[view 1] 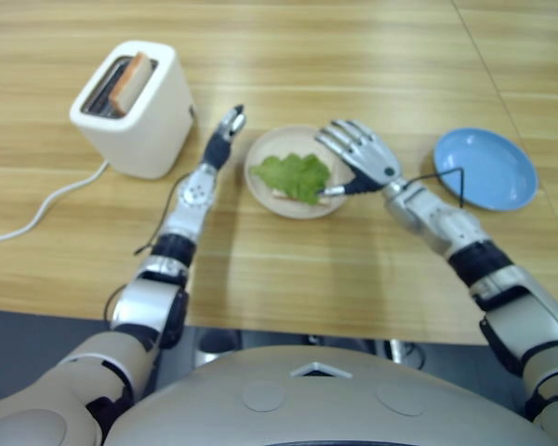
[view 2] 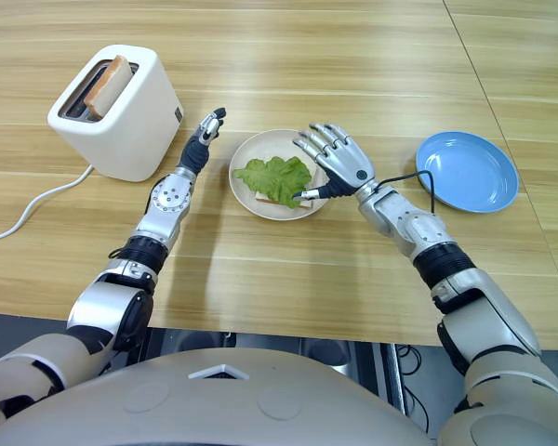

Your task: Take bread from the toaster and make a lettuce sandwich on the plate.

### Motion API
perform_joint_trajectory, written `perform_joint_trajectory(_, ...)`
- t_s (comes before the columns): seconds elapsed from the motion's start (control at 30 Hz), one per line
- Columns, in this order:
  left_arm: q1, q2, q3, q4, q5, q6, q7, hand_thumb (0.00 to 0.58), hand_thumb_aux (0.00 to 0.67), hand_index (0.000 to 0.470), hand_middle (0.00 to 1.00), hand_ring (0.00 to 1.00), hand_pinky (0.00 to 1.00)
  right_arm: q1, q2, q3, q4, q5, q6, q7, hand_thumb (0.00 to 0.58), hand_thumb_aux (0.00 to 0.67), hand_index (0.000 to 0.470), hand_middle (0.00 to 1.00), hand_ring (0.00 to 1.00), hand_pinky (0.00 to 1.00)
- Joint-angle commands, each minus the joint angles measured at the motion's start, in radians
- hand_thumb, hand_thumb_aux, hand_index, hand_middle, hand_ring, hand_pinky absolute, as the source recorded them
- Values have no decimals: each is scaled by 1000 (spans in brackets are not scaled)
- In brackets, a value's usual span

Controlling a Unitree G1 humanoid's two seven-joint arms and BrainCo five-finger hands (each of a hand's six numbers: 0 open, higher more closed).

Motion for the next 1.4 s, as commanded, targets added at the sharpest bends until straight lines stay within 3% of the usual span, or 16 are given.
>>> perform_joint_trajectory(0.03, 54, 53, 28, -224, 73, -9, 88, 0, 0, 0, 0, 0, 0, 40, -27, -80, -75, 42, 13, 12, 0, 0, 0, 0, 0, 0)
perform_joint_trajectory(0.2, 159, 135, 104, -653, 283, 80, 216, 0, 0, 0, 0, 0, 0, 85, -24, -176, -103, 116, 3, 3, 0, 0, 0, 0, 0, 0)
perform_joint_trajectory(0.33, 191, 204, 172, -792, 432, 230, 256, 0, 0, 0, 0, 0, 0, 96, 5, -206, -57, 163, -16, 7, 0, 0, 0, 0, 0, 0)
perform_joint_trajectory(0.6, 148, 363, 172, -513, 657, 595, 284, 0, 0, 0, 0, 0, 0, 98, 42, -209, -7, 182, -45, 16, 0, 0, 0, 0, 0, 0)
perform_joint_trajectory(0.9, 64, 388, 102, -221, 602, 631, 291, 0, 0, 0, 0, 0, 0, 98, 50, -210, 12, 178, -51, 14, 0, 0, 0, 0, 0, 0)
perform_joint_trajectory(0.93, 59, 389, 97, -208, 594, 627, 295, 87, 53, 36, 0, 0, 0, 99, 51, -210, 12, 177, -51, 14, 0, 0, 0, 0, 0, 0)
perform_joint_trajectory(0.97, 53, 391, 94, -199, 582, 616, 299, 87, 53, 36, 0, 0, 0, 100, 51, -211, 11, 177, -51, 15, 0, 0, 0, 0, 0, 0)
perform_joint_trajectory(1.0, 51, 391, 93, -196, 572, 606, 305, 470, 378, 260, 0, 0, 0, 100, 52, -211, 10, 177, -51, 15, 0, 0, 0, 0, 0, 0)
perform_joint_trajectory(1.03, 50, 393, 90, -199, 569, 602, 316, 556, 533, 366, 0, 0, 0, 101, 52, -212, 9, 177, -50, 16, 0, 0, 0, 0, 0, 0)
perform_joint_trajectory(1.07, 50, 395, 89, -208, 566, 596, 329, 580, 670, 460, 0, 0, 0, 101, 52, -212, 9, 177, -50, 17, 0, 0, 0, 0, 0, 0)
perform_joint_trajectory(1.13, 54, 398, 87, -236, 563, 585, 352, 580, 670, 460, 0, 0, 0, 104, 52, -212, 11, 177, -49, 16, 0, 0, 0, 0, 0, 0)
perform_joint_trajectory(1.2, 62, 399, 88, -272, 561, 574, 379, 580, 670, 460, 90, 90, 90, 106, 54, -212, 14, 176, -48, 15, 0, 0, 0, 0, 0, 0)
perform_joint_trajectory(1.27, 71, 399, 90, -306, 564, 568, 410, 580, 670, 460, 435, 435, 435, 107, 57, -210, 15, 175, -48, 15, 0, 0, 0, 0, 0, 0)
perform_joint_trajectory(1.3, 75, 399, 92, -323, 564, 563, 428, 580, 670, 460, 435, 435, 435, 107, 58, -210, 15, 175, -47, 15, 0, 0, 0, 0, 0, 0)
perform_joint_trajectory(1.37, 83, 398, 92, -352, 565, 558, 450, 580, 670, 460, 1000, 1000, 1000, 108, 60, -210, 16, 174, -47, 16, 0, 0, 0, 0, 0, 0)
perform_joint_trajectory(1.4, 87, 396, 94, -366, 563, 553, 464, 580, 670, 460, 1000, 1000, 1000, 108, 61, -210, 18, 174, -47, 16, 0, 0, 0, 0, 0, 0)
